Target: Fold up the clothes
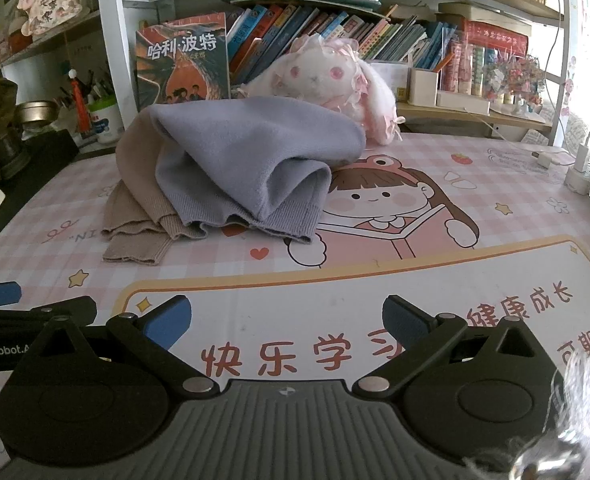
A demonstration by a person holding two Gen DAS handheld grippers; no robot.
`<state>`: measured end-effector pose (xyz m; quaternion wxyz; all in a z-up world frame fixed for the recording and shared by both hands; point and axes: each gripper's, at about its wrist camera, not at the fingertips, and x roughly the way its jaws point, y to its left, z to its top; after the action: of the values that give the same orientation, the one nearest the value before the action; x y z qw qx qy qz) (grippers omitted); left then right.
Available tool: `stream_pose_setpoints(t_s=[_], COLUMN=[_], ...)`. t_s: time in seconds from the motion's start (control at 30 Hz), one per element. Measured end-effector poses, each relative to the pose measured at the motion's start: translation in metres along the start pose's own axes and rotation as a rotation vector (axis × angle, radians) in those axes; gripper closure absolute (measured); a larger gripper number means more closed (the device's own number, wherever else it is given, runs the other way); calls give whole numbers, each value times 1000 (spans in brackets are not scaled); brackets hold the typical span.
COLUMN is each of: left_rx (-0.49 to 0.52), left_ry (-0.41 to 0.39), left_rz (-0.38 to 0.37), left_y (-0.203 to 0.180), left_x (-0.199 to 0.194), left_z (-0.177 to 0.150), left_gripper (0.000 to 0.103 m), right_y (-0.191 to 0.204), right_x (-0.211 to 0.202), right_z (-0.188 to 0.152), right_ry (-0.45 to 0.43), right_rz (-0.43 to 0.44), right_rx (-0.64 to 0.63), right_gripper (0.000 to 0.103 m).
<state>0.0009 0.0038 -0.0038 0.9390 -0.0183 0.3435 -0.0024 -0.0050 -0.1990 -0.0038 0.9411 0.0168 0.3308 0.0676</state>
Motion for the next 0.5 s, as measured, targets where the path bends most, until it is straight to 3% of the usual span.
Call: stream_pose_setpoints(t_s=[0.5], left_rx=[1], left_ry=[2], left_rz=[-1], left_y=[0], left_x=[1], left_z=[0], left_gripper=[1], right_y=[2], right_x=[2], right_z=[1], right_ry=[6], right_rz=[0], right_rx=[-2], right_gripper=[0])
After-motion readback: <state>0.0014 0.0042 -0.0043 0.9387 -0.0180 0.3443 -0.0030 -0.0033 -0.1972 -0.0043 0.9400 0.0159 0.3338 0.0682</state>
